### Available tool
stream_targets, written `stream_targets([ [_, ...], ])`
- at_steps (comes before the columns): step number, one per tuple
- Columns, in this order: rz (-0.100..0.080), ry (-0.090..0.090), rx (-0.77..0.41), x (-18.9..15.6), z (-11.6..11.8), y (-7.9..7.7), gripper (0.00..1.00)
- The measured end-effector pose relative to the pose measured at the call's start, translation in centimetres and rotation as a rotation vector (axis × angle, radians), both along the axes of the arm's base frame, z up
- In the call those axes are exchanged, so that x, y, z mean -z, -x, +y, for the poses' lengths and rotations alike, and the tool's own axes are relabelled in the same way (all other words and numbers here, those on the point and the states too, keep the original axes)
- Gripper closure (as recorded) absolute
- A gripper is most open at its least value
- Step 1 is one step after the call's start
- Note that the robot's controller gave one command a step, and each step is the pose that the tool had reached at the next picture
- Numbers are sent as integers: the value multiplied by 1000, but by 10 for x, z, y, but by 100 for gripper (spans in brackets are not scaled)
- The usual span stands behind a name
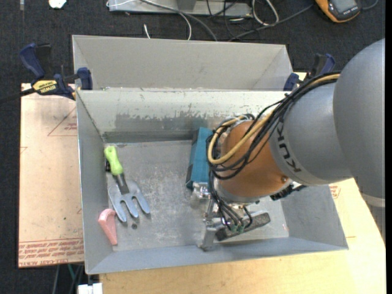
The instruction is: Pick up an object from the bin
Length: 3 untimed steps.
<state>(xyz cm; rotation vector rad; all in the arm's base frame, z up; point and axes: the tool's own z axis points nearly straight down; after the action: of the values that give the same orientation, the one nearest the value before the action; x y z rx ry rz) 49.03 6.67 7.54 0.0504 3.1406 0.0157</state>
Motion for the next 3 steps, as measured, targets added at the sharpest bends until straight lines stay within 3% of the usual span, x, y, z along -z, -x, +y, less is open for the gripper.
stream_targets([
  [1,0,-4,14,-10,-37,3,0],
  [2,-5,-5,-6,-54,-46,9,0],
  [3,0,-4,7,-29,-58,3,0],
])
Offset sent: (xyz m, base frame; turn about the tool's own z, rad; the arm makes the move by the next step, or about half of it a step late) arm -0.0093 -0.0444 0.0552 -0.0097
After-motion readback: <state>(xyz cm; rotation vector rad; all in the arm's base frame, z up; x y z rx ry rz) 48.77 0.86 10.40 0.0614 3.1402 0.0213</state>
